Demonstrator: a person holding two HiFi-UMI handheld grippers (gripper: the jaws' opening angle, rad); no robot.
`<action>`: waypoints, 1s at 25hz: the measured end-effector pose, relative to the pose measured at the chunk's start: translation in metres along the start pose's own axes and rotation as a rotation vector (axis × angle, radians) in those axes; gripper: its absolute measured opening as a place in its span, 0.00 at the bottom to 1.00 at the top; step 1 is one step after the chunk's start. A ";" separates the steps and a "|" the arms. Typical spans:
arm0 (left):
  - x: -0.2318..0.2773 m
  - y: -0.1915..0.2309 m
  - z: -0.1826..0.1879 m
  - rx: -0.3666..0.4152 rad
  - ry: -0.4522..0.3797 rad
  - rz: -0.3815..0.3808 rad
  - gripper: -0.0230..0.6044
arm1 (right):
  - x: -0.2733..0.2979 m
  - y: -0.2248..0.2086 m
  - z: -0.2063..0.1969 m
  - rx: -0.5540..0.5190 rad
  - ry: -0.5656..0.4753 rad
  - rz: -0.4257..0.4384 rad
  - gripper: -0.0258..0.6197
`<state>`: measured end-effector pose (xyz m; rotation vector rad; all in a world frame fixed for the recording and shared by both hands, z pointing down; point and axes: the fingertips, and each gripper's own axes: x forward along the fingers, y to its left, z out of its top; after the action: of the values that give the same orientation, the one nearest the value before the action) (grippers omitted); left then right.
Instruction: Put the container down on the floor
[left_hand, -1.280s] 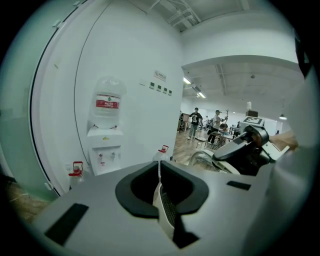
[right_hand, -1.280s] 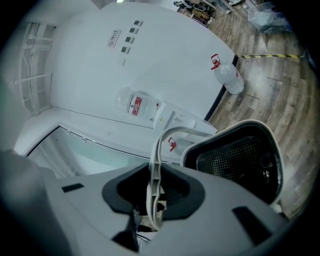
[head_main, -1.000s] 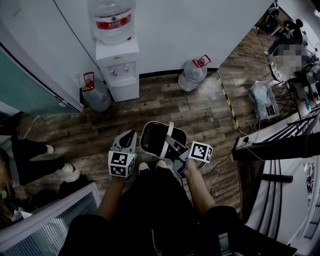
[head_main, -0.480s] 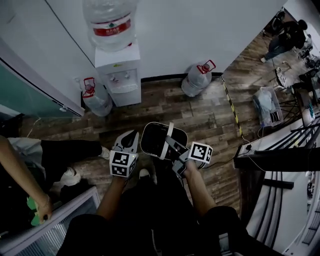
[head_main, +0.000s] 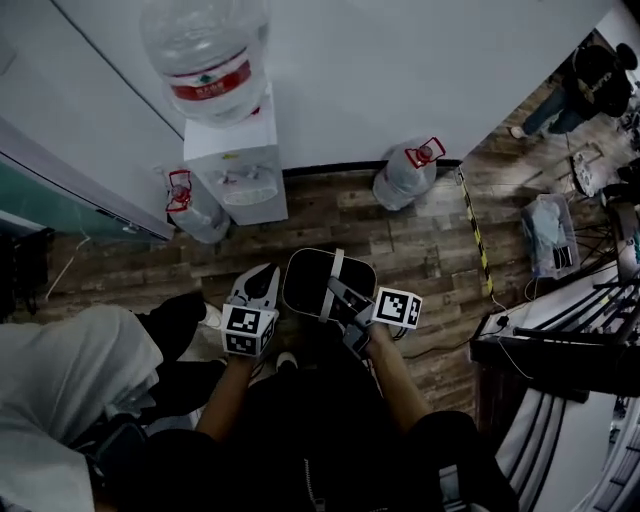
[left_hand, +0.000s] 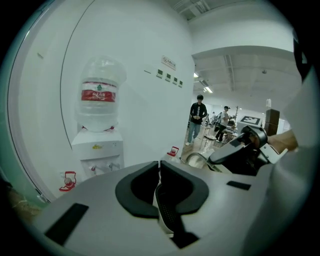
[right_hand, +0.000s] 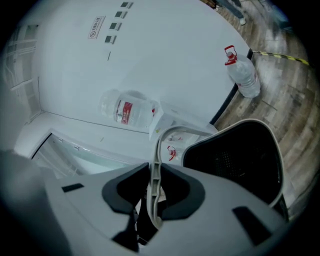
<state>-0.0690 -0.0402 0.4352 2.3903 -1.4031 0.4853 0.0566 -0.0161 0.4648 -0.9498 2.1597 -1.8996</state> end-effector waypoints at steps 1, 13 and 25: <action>0.007 0.002 0.004 -0.001 0.001 0.010 0.08 | 0.003 -0.001 0.008 -0.002 0.009 0.003 0.17; 0.058 0.022 0.029 -0.033 0.001 0.101 0.08 | 0.032 -0.016 0.086 -0.042 0.101 0.016 0.17; 0.120 0.057 0.049 -0.055 0.002 0.090 0.08 | 0.076 -0.039 0.142 -0.023 0.127 -0.019 0.17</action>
<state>-0.0579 -0.1797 0.4512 2.2909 -1.5086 0.4658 0.0774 -0.1781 0.4952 -0.8784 2.2541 -1.9996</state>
